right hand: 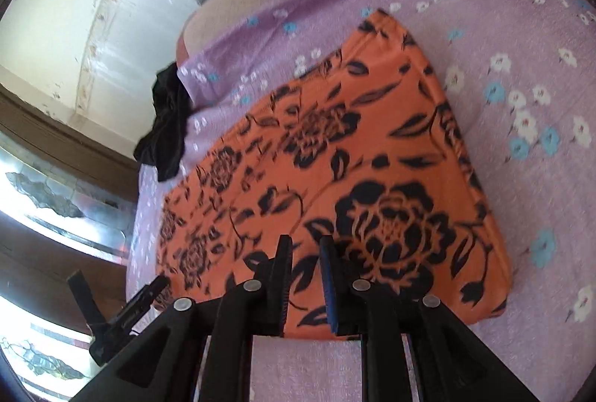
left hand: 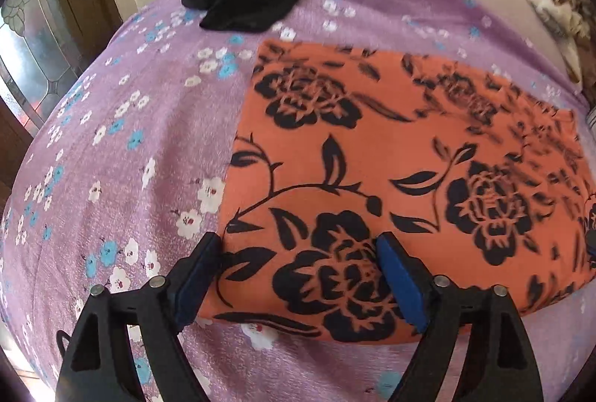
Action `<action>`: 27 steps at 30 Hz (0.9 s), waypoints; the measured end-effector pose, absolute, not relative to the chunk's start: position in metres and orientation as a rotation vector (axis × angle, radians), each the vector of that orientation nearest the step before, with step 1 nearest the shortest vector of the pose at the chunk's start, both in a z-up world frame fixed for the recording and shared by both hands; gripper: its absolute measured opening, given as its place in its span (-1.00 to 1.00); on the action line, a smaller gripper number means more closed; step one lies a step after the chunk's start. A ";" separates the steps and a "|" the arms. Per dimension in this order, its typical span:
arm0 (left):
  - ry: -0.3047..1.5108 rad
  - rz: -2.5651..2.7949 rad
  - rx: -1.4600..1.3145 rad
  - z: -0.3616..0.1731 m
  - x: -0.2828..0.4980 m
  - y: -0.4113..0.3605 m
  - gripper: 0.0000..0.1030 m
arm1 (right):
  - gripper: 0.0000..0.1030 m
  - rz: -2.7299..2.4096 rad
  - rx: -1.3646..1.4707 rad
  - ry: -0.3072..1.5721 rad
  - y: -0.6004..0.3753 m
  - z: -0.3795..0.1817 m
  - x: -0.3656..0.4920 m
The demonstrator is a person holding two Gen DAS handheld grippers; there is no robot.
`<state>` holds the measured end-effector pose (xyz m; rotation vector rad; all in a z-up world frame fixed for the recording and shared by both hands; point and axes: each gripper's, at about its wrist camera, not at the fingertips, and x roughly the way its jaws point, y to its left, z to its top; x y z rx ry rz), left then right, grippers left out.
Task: Fold small clothes
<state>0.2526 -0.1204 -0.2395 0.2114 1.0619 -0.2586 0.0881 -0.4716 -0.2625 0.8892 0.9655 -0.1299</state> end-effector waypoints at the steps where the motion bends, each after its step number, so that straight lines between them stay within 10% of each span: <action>1: 1.066 -0.260 0.163 -0.240 0.256 -0.114 0.85 | -0.65 -0.136 0.899 1.026 -0.472 -0.277 0.092; 27: 0.944 -0.399 0.210 -0.215 0.242 -0.176 0.93 | -0.55 -0.144 0.682 0.813 -0.451 -0.234 0.149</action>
